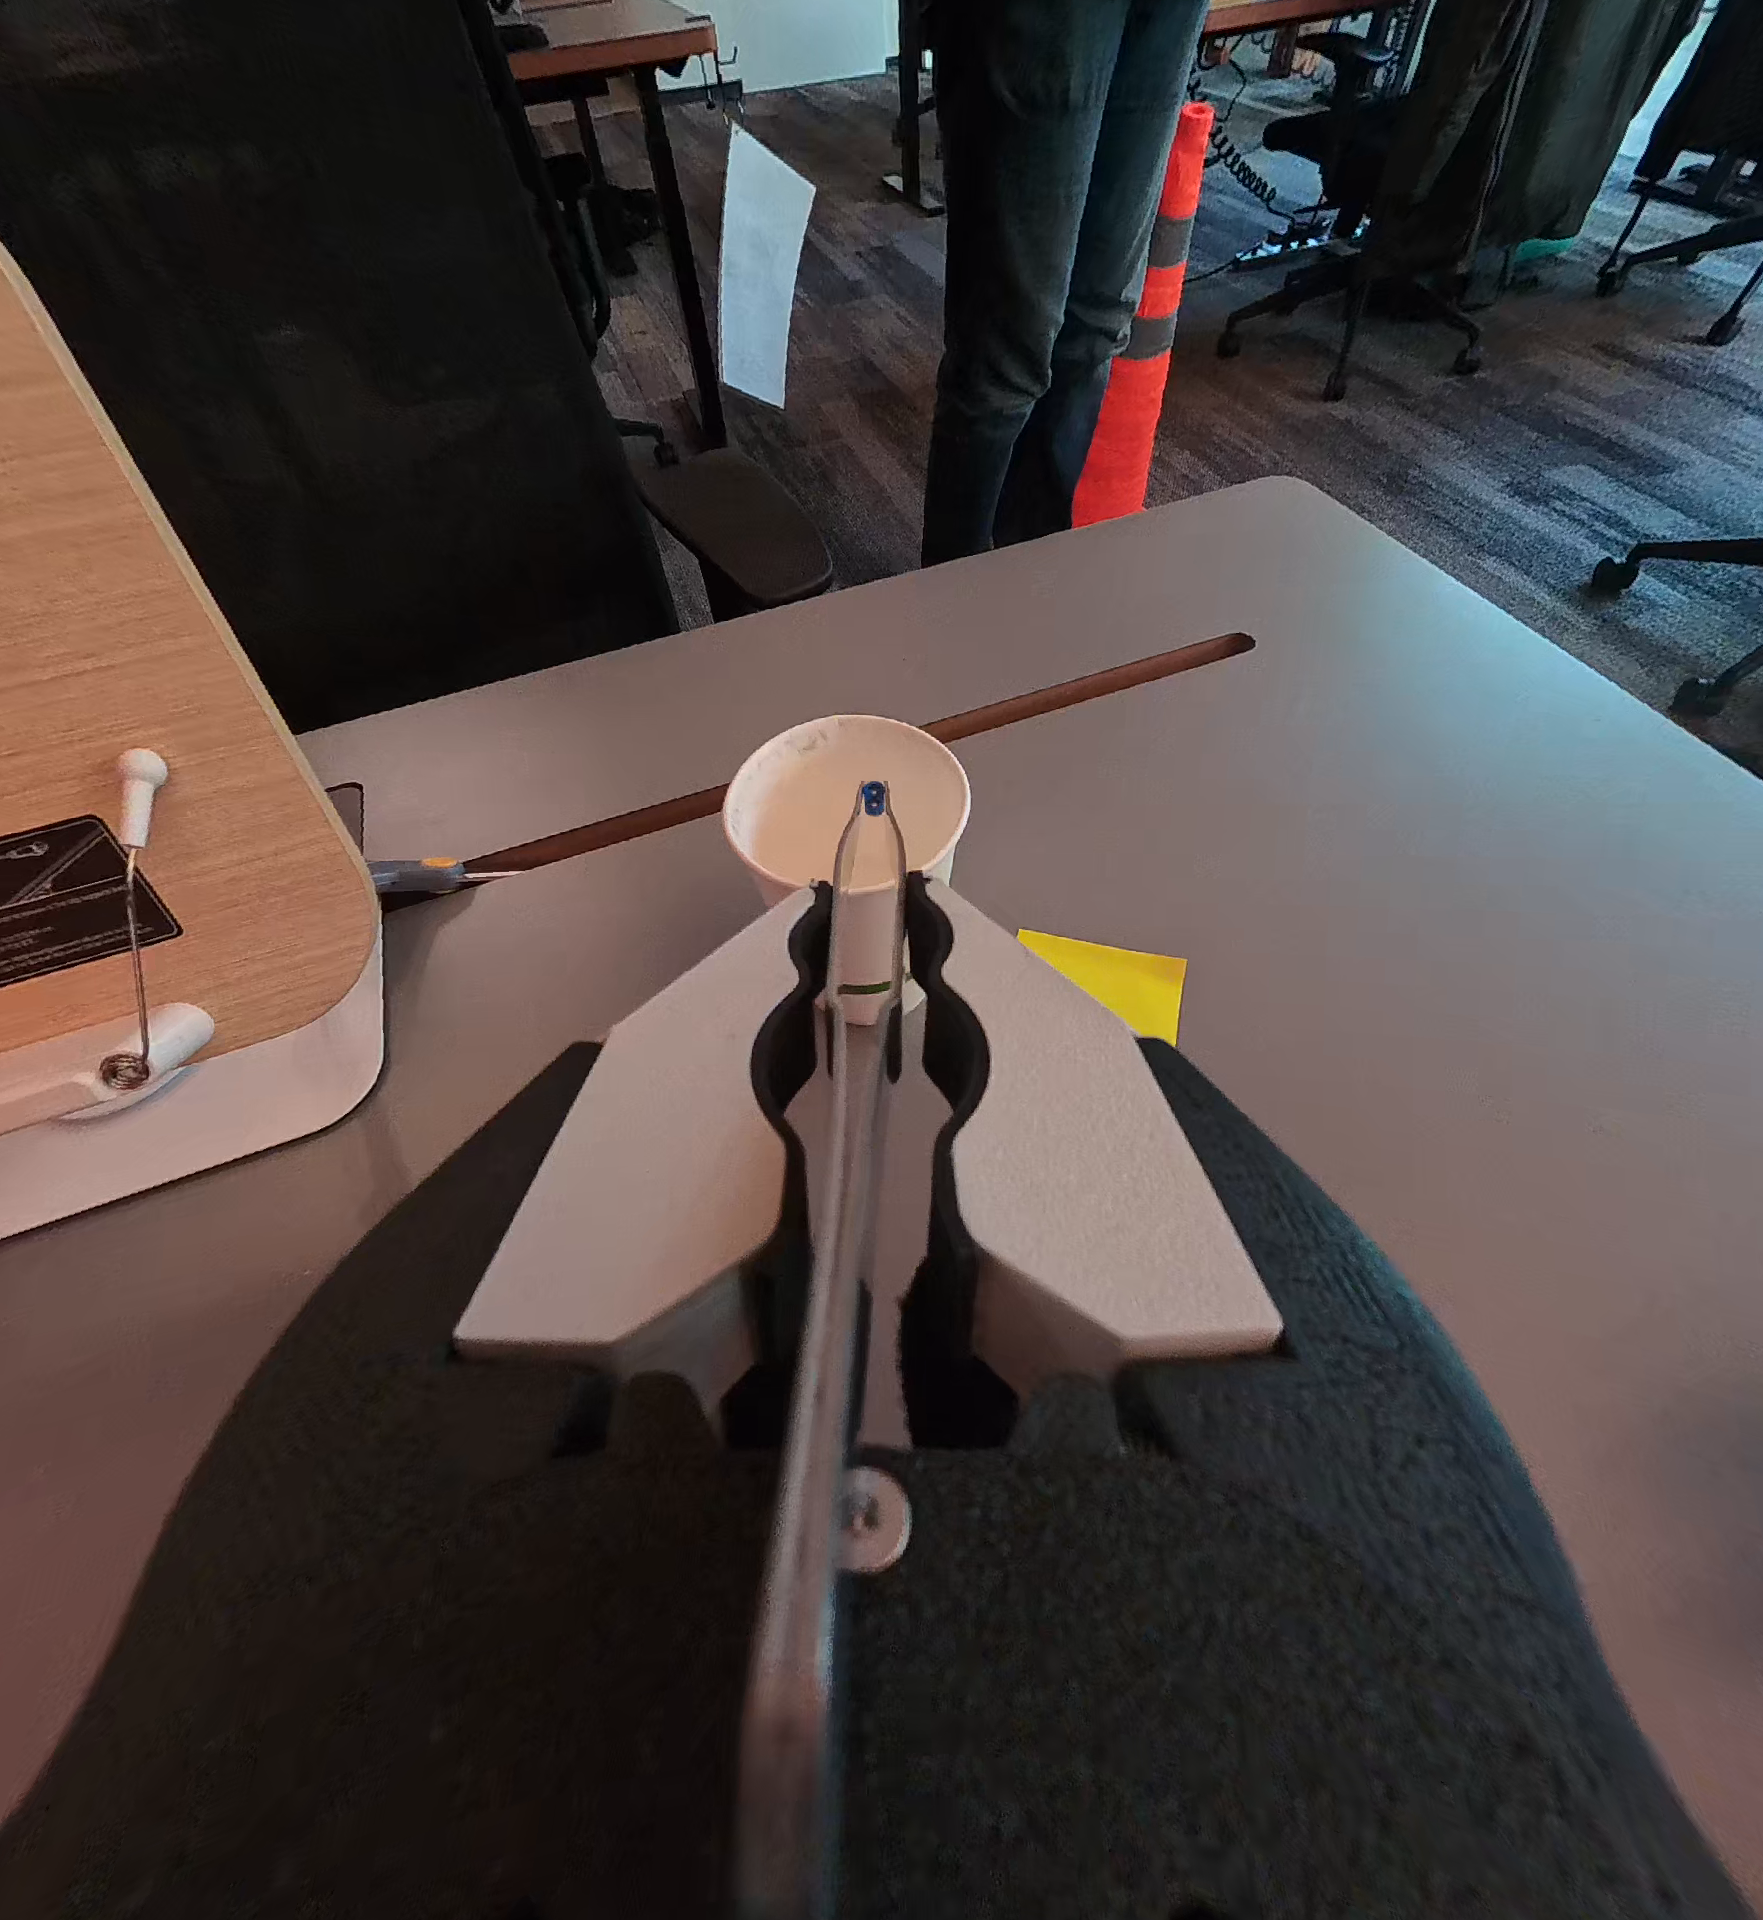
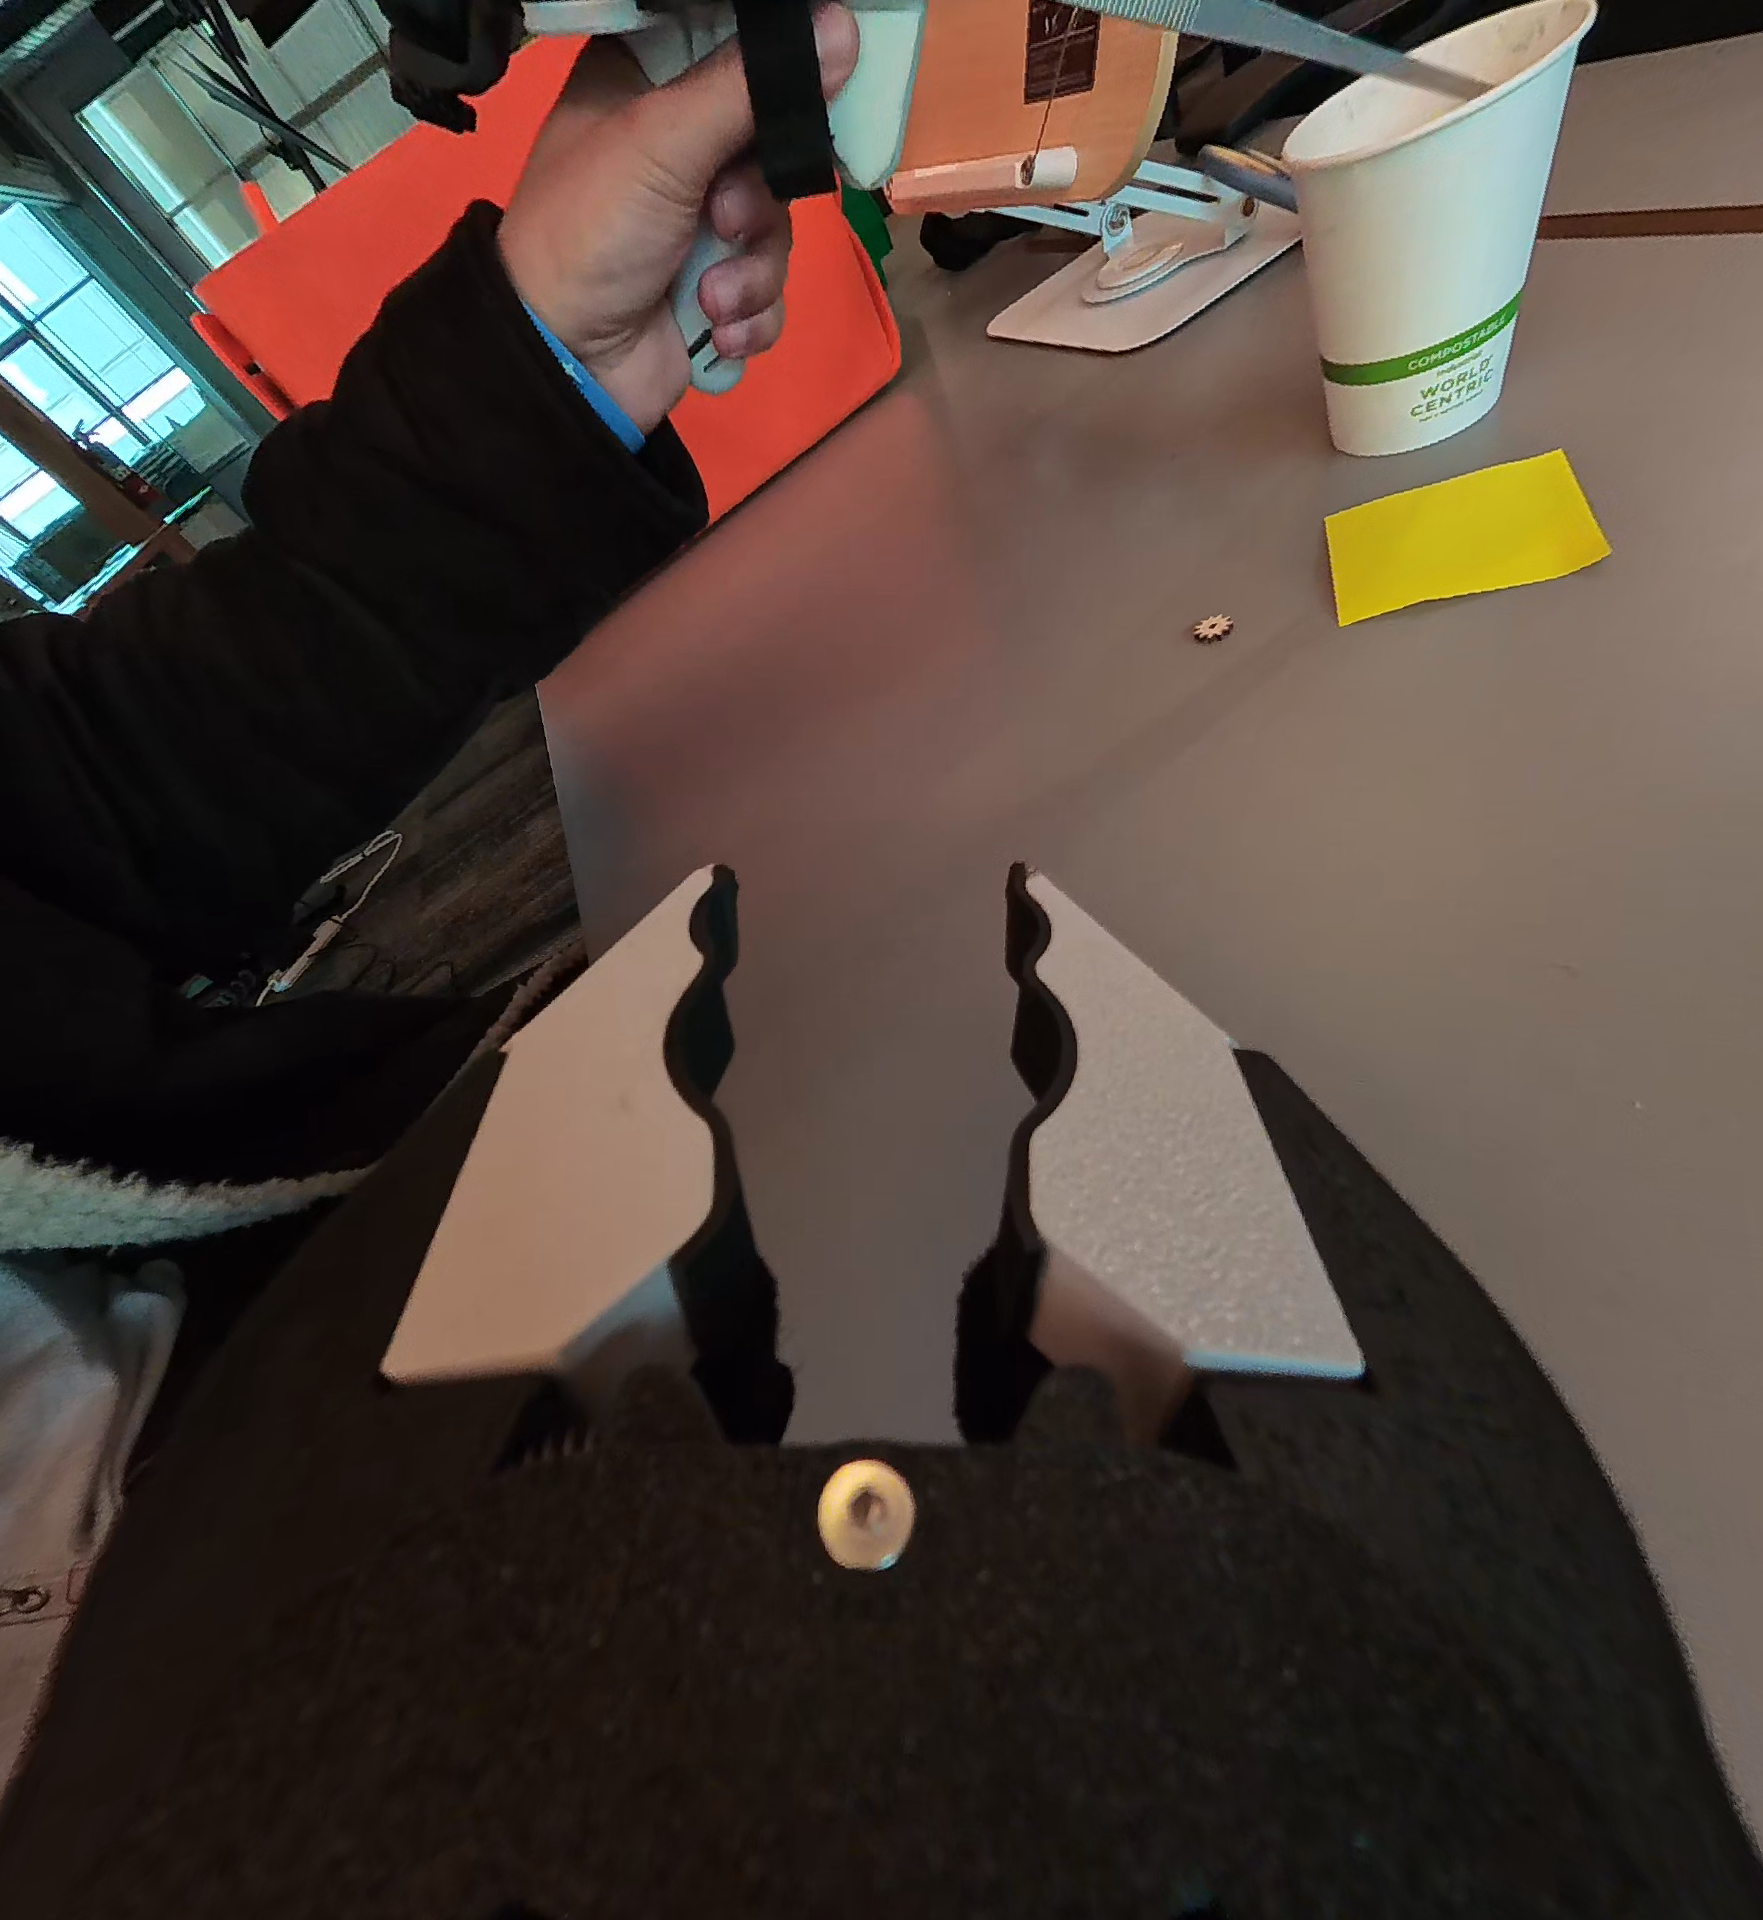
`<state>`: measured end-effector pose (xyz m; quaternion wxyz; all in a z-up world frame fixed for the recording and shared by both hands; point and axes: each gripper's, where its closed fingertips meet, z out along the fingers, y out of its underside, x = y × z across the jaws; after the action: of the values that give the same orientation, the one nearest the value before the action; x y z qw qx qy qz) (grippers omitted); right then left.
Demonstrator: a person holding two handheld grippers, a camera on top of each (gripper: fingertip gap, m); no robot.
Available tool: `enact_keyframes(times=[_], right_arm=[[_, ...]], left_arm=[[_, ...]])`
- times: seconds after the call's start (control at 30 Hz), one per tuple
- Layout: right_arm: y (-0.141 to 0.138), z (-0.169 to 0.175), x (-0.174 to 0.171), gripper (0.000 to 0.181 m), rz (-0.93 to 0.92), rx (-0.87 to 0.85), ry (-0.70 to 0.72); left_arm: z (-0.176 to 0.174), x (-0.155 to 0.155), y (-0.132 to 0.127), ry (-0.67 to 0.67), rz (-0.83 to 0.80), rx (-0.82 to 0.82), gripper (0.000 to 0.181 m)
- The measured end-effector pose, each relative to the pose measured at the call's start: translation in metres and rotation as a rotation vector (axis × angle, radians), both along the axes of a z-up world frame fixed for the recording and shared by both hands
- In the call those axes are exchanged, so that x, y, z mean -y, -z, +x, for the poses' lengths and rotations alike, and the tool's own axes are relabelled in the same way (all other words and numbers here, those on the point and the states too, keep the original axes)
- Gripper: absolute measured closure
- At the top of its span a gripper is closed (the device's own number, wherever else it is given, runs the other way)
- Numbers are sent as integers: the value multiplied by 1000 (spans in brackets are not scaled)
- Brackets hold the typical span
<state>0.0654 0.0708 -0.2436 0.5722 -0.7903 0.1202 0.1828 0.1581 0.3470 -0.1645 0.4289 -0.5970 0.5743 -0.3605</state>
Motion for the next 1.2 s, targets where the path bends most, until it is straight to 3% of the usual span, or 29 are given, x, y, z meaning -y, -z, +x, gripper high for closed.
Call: enact_keyframes(times=[0.47, 0.73, 0.9, 1.2], right_arm=[[1, -3, 0, 130, -7, 1, -9], [0, -3, 1, 130, -7, 2, -9], [0, -2, 1, 130, -4, 2, -8], [-2, -5, 1, 130, -2, 6, -16]], left_arm=[[0, -4, 5, -17, -11, -10, 165], [-7, -4, -20, -25, 5, 67, 165], [-29, 14, -43, 40, 38, 160, 165], [-70, 47, -41, 81, 50, 230, 165]])
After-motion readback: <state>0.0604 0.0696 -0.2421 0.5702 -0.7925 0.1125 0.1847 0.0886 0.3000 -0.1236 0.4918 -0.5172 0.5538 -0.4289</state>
